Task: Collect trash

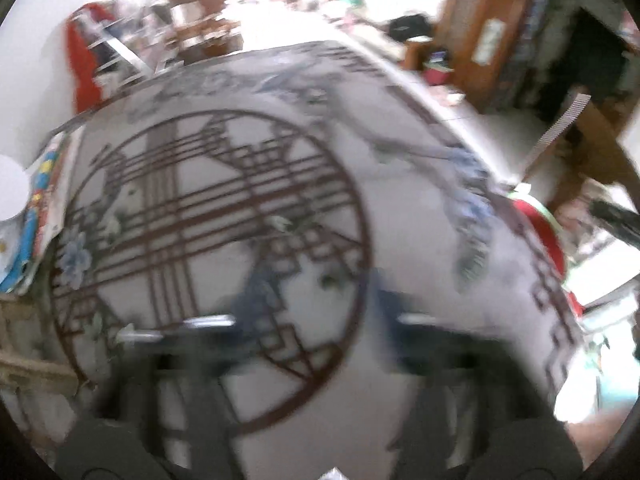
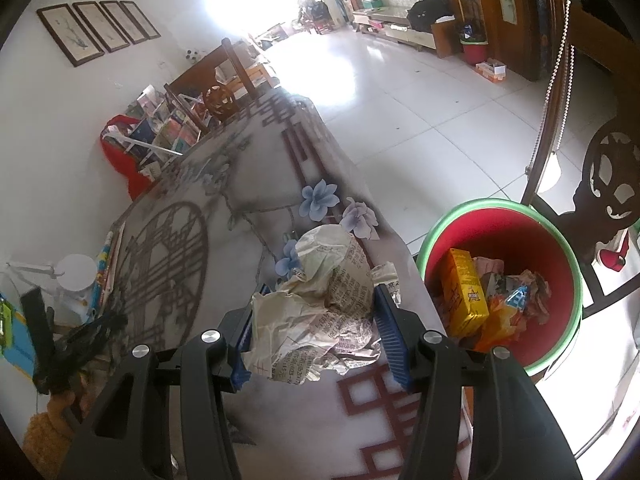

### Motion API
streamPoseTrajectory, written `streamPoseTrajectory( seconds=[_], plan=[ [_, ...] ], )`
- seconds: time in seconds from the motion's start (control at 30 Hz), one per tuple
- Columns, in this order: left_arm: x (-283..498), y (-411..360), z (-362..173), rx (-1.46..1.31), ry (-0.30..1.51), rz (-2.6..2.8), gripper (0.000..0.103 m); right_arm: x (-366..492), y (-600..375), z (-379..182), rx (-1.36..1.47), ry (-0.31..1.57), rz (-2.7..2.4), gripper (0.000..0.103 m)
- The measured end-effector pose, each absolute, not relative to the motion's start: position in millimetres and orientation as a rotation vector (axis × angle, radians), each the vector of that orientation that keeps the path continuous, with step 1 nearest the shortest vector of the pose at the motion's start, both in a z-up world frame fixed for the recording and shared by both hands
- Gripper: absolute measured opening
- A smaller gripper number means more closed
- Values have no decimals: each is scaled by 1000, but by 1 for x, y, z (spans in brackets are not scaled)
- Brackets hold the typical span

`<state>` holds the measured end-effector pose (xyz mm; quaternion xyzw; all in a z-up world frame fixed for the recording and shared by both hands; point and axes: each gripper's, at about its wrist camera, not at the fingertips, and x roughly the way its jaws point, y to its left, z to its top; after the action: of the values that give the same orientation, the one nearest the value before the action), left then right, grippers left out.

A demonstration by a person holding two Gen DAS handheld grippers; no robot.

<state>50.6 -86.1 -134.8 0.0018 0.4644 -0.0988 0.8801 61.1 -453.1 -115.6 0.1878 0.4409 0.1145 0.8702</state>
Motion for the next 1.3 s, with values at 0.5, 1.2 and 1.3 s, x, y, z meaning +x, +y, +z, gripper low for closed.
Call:
streamPoseTrajectory(
  seconds=[0.5, 1.2, 1.3],
  plan=[
    [-77, -94, -212, -155, 1413, -6, 93, 61, -436, -132, 395, 983, 269, 53],
    [28, -213, -130, -15, 1017, -133, 32, 56, -472, -114, 397, 901, 248, 53],
    [49, -236, -113, -20, 966, -191, 32, 54, -495, -113, 420, 880, 209, 53]
  ],
)
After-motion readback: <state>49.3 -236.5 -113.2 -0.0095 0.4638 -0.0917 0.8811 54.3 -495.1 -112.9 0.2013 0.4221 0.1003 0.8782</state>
